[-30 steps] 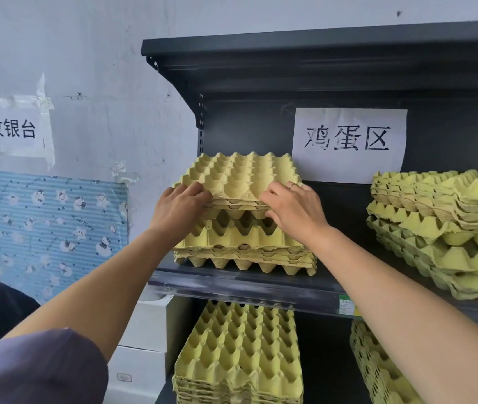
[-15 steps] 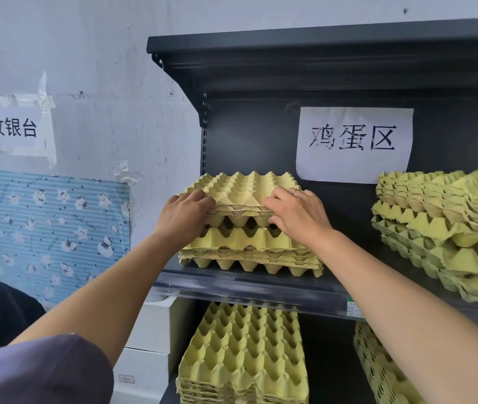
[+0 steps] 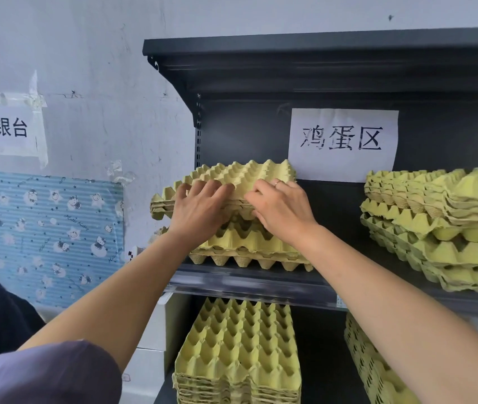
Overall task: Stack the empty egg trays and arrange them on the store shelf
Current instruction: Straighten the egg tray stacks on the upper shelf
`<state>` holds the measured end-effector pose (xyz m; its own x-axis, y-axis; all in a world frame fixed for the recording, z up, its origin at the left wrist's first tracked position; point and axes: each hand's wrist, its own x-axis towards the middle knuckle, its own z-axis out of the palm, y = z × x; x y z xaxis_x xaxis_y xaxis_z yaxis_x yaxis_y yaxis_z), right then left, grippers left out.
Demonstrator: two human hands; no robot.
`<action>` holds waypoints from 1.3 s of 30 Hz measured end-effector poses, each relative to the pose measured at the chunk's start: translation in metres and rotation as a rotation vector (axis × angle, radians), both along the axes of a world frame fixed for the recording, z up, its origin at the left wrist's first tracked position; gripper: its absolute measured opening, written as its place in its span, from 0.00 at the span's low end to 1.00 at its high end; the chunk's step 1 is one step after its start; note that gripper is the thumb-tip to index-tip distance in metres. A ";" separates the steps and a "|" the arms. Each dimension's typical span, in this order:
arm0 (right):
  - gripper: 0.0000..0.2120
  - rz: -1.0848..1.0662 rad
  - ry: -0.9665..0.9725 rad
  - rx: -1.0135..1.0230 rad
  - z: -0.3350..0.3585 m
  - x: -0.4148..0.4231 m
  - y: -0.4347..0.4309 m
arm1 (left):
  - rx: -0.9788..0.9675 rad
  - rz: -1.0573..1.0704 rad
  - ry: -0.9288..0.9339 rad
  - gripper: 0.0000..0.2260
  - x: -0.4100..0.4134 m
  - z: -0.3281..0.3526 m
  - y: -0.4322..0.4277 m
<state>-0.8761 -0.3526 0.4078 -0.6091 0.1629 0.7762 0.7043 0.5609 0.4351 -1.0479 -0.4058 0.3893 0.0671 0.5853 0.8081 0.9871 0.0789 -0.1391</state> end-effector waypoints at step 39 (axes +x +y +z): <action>0.39 -0.130 -0.038 -0.657 0.009 0.103 0.064 | -0.335 -0.216 -0.177 0.12 0.081 0.056 -0.006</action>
<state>-0.7733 -0.2885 0.4166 -0.5775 0.6679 0.4694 0.7749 0.6294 0.0578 -0.9673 -0.4118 0.4455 0.0940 0.8048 0.5860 0.9870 -0.1523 0.0509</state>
